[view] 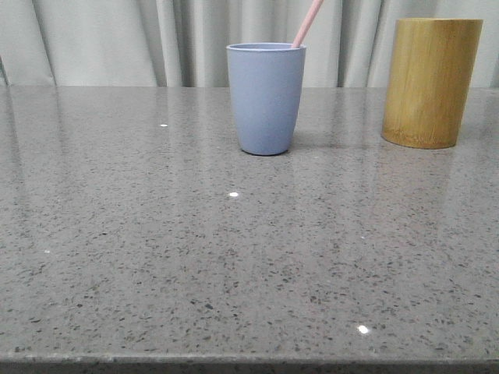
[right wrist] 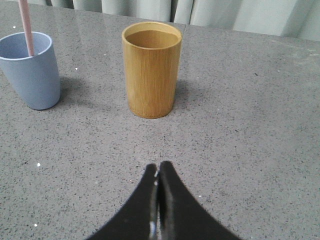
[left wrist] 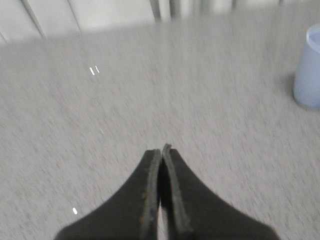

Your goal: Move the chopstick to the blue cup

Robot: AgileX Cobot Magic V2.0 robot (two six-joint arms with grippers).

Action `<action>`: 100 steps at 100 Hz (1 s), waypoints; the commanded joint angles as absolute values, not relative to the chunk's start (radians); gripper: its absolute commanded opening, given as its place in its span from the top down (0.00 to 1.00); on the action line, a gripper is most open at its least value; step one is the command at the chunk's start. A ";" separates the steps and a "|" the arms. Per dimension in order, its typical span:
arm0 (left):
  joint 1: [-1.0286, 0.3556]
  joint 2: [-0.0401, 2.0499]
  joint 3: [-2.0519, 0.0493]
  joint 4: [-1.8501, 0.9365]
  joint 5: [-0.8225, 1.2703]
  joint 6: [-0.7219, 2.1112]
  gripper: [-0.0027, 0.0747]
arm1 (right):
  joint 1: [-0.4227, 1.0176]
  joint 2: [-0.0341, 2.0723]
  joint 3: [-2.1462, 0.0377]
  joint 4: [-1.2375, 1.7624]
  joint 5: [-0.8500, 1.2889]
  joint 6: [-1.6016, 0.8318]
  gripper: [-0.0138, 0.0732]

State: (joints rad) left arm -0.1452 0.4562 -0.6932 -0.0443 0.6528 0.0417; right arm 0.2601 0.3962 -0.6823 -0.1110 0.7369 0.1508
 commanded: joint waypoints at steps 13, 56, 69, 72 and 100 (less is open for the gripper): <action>-0.061 0.208 -0.474 -0.042 0.317 0.034 0.99 | 0.254 0.403 -0.707 -0.130 0.669 0.149 0.92; -0.004 -0.033 -0.070 -0.083 0.102 0.034 0.99 | 0.254 0.404 -0.707 -0.130 0.670 0.149 0.92; -0.004 -0.037 -0.033 -0.083 0.048 0.034 0.99 | 0.254 0.404 -0.707 -0.130 0.670 0.149 0.92; -0.004 -0.037 -0.028 -0.083 0.035 0.034 0.99 | 0.254 0.404 -0.707 -0.130 0.670 0.149 0.92; -0.004 -0.037 0.010 -0.076 -0.026 0.034 0.99 | 0.254 0.404 -0.707 -0.130 0.670 0.149 0.92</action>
